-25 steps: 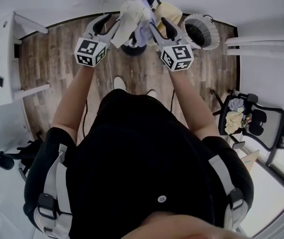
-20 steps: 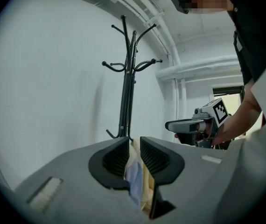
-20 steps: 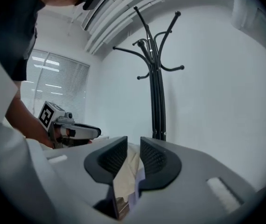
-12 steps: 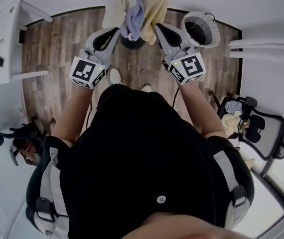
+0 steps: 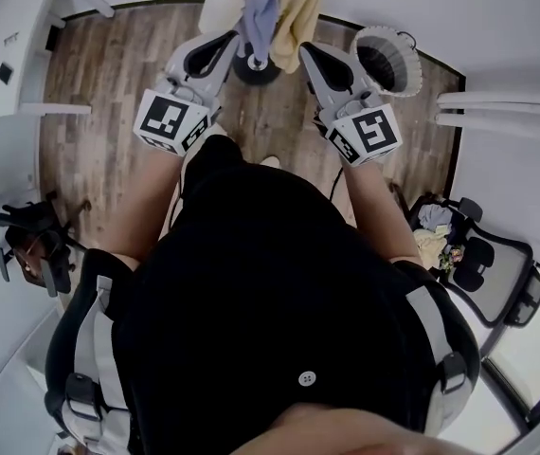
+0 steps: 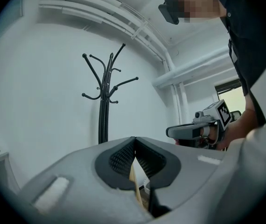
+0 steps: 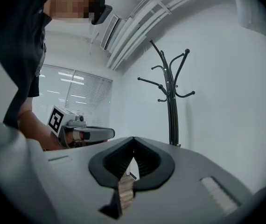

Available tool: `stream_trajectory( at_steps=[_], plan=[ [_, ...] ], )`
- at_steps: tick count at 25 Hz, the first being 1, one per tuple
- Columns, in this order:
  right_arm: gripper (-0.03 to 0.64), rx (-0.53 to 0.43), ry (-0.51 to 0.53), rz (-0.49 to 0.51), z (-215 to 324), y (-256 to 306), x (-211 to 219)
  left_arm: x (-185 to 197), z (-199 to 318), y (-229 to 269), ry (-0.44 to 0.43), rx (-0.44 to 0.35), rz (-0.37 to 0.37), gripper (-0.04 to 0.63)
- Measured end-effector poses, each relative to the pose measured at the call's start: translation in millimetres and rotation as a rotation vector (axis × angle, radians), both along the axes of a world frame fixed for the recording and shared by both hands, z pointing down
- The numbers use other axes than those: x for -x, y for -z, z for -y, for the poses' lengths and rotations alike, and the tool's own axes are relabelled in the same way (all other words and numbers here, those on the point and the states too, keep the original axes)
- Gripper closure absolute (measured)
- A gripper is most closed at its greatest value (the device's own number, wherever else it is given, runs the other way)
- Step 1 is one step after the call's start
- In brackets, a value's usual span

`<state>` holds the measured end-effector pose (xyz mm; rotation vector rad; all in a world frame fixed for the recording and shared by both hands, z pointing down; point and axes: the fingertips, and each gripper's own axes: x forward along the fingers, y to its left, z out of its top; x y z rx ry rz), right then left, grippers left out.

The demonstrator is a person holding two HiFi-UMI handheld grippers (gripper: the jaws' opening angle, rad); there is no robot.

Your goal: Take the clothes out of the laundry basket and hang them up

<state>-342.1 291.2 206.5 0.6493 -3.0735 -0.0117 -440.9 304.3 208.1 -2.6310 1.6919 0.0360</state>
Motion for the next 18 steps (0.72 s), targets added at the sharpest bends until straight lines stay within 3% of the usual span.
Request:
stream_trajectory(
  at_steps=[13, 18],
  plan=[
    [0.615, -0.016, 0.002, 0.02, -20.0, 8.3, -3.8, -16.8, -26.3, -6.8, -0.004, 0.019, 0.016, 0.597],
    [0.615, -0.008, 0.006, 0.026, -26.5, 10.7, -22.2, -39.3, -31.2, -2.7, -0.014, 0.021, 0.015, 0.597]
  ],
)
